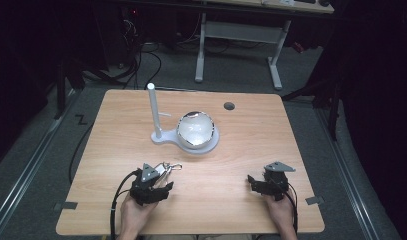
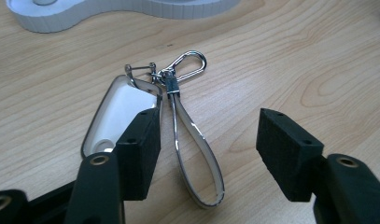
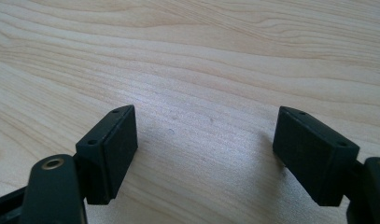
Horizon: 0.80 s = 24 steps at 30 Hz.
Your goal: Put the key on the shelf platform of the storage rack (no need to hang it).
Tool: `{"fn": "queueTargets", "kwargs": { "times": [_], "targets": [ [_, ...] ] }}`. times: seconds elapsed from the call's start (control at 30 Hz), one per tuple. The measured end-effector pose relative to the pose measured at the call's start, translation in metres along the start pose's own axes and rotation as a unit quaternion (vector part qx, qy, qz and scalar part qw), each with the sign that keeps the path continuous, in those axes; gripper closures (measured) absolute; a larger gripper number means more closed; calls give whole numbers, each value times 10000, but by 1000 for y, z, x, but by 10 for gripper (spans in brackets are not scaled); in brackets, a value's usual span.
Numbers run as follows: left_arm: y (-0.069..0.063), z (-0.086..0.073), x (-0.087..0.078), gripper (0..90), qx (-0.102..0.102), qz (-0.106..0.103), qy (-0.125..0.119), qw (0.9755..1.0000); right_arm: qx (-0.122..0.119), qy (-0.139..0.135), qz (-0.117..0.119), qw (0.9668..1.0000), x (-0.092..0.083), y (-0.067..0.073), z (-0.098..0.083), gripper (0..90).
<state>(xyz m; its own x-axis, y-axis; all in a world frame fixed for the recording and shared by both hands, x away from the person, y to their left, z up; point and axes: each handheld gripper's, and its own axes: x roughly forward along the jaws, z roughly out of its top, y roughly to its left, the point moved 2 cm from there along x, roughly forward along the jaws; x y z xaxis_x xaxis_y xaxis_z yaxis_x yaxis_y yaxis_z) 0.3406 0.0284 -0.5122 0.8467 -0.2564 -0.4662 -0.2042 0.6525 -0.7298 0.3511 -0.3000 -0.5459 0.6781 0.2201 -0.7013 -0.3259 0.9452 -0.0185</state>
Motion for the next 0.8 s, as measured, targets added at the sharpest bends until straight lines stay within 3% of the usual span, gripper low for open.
{"fn": "queueTargets", "kwargs": {
  "times": [0.33, 0.37, 0.77, 0.8],
  "targets": [
    [0, -6, 11, 460, 105, 124, -20, 9999, 1, 0, 0, 10000, 0, 0, 0, 223],
    [-1, -7, 12, 462, 45, 167, -35, 9998, 1, 0, -1, 10000, 0, 0, 0, 223],
    [2, -11, 26, 551, 235, 247, -150, 9993, 0, -1, 0, 10000, 0, 0, 0, 223],
    [1, -11, 27, 561, 111, 303, -149, 9994, 1, 0, 0, 10000, 0, 0, 0, 223]
  ]
}}
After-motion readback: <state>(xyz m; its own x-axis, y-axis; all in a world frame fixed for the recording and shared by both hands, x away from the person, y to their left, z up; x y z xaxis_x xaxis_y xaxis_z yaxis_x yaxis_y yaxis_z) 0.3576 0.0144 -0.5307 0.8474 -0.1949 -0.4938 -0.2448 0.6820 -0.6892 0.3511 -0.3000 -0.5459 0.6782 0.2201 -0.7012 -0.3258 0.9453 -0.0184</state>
